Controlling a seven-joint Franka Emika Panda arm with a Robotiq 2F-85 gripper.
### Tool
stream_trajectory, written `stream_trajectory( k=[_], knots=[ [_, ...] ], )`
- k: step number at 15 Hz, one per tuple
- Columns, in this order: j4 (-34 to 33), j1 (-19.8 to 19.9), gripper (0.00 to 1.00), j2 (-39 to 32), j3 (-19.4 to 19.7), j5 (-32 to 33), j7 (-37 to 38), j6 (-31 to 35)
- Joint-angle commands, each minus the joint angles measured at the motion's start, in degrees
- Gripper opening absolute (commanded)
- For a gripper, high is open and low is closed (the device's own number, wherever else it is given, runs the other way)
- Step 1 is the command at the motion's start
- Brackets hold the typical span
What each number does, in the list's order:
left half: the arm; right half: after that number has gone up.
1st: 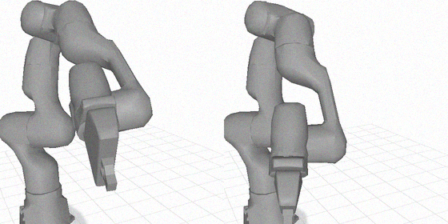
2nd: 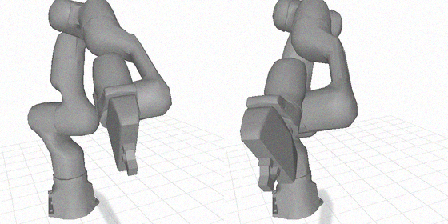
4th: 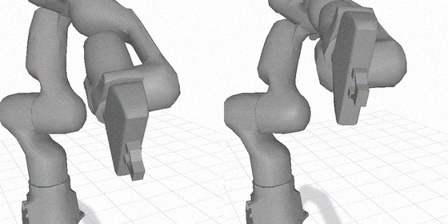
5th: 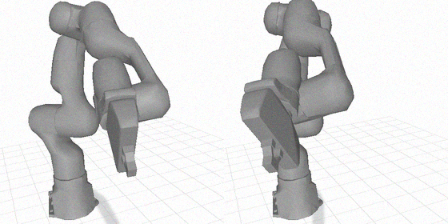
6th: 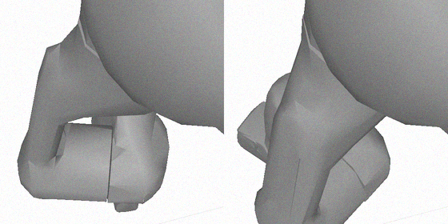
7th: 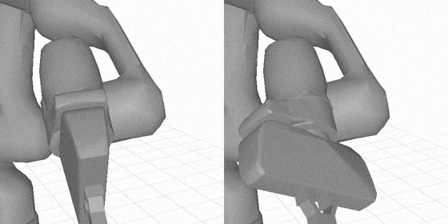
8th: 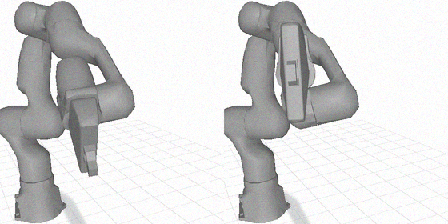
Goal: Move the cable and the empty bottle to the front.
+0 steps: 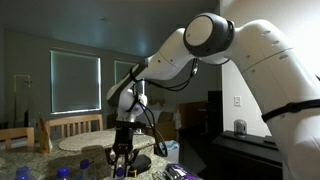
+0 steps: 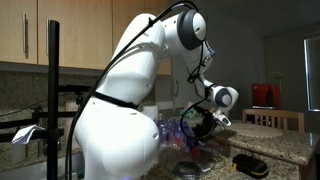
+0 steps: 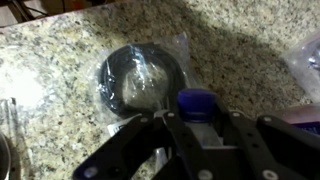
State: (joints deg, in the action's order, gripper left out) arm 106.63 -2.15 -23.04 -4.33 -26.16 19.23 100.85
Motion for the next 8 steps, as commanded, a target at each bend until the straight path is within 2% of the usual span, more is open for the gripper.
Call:
stream_trajectory(
  k=[1, 8],
  knots=[
    [-6.14, 3.89, 0.14, -2.94, 0.75, -3.48, -7.06, -13.16],
    [-24.23, 5.35, 0.14, -16.49, 0.61, -6.95, -9.82, -36.78]
  ],
)
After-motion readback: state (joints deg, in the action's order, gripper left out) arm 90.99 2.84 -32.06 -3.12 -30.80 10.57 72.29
